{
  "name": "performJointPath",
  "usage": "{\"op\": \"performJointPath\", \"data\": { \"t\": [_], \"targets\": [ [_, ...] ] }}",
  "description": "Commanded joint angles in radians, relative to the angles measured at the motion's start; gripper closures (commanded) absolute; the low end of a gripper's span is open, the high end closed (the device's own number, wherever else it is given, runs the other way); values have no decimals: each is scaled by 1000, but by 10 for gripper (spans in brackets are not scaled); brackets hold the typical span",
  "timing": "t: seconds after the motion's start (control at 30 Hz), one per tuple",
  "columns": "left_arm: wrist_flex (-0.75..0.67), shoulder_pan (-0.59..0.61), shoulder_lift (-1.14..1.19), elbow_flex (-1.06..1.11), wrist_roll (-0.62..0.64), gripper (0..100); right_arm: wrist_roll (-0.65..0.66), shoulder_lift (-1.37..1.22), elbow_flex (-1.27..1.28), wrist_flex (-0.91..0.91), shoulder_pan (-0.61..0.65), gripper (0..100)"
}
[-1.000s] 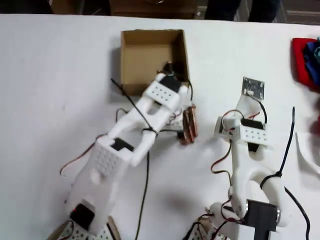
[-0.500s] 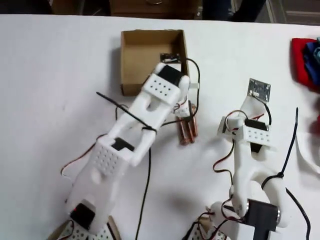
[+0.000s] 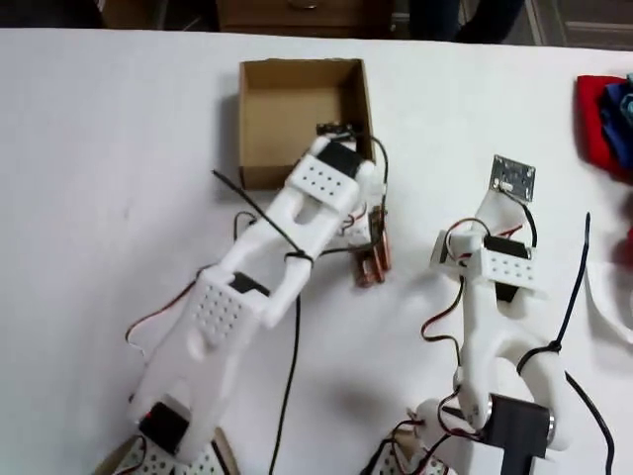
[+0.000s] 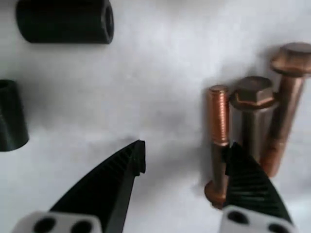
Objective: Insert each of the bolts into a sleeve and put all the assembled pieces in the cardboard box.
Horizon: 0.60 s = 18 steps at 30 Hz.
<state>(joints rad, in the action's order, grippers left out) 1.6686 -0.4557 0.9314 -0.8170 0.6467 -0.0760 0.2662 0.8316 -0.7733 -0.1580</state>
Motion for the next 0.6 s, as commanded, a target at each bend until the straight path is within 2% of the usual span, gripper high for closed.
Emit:
{"op": "performJointPath", "data": {
  "t": [0.0,0.3,0.4,0.5,0.57],
  "targets": [
    [-3,-11,23,-10,11,722,-11,48,-23,12,-13,978],
    [64,-3,40,-12,8,731,-11,48,-23,12,-13,978],
    [97,9,48,-10,8,824,-11,48,-23,12,-13,978],
    [103,31,49,-8,8,975,-11,48,-23,12,-13,978],
    [104,46,40,-4,8,962,-11,48,-23,12,-13,978]
  ]
}}
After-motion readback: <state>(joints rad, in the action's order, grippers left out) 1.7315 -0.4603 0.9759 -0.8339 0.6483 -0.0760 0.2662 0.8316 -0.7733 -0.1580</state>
